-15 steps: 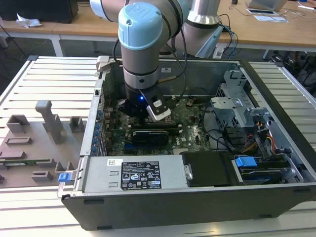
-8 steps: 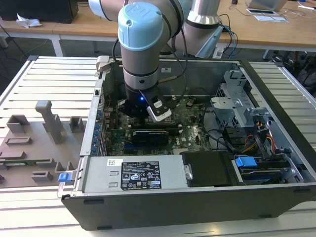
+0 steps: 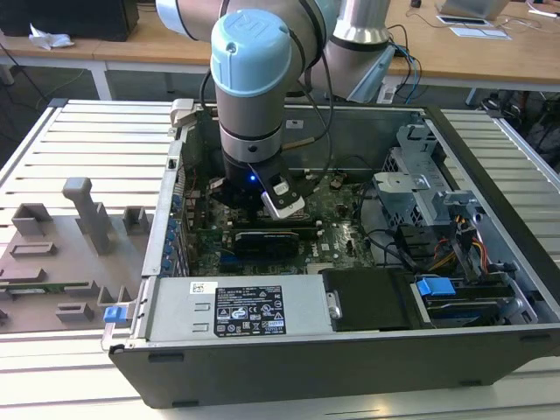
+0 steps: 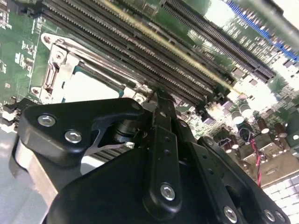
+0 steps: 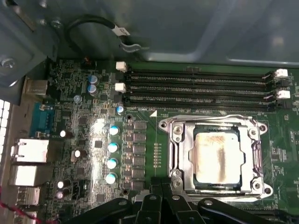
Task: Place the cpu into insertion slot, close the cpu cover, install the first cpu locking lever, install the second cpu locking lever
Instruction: 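Install the second cpu locking lever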
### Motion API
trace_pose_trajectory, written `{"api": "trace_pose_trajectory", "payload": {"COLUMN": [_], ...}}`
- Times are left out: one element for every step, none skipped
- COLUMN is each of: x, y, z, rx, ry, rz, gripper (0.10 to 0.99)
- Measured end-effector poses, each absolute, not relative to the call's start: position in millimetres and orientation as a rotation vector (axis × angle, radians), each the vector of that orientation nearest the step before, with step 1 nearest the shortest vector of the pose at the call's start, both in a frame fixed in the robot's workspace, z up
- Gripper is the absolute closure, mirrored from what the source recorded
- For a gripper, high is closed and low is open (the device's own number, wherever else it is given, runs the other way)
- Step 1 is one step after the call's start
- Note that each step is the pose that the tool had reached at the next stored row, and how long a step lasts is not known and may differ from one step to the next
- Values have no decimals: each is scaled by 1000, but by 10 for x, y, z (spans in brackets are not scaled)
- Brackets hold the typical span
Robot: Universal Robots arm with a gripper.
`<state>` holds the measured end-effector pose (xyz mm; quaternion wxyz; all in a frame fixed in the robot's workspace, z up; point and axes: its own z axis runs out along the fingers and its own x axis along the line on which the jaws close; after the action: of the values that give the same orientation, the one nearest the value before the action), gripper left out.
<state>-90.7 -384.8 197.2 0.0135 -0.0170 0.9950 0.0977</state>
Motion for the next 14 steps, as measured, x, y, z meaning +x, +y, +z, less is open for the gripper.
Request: {"api": "trace_pose_trajectory", "payload": {"x": [-906, -907, -907, -907, -907, -907, -906, -902, -900, -891, -858, -829, -790, -761], "y": [-3855, -3855, -3856, -3855, -3856, -3854, -3839, -3794, -3763, -3712, -3636, -3598, -3566, -3556], "z": [1974, 1982, 2001, 2073, 2126, 2170, 2218, 2223, 2225, 2224, 2225, 2225, 2224, 2223], "rx": [-53, -53, -53, -53, -53, -54, -54, -54, -54, -54, -55, -55, -55, -55], "ry": [3099, 3099, 3099, 3099, 3099, 3099, 3100, 3101, 3103, 3106, 3111, 3115, 3119, 3123], "rz": [304, 304, 304, 304, 304, 304, 303, 290, 273, 241, 192, 170, 152, 142], "gripper": [980, 980, 980, 980, 980, 980, 980, 980, 980, 980, 980, 980, 980, 980]}}
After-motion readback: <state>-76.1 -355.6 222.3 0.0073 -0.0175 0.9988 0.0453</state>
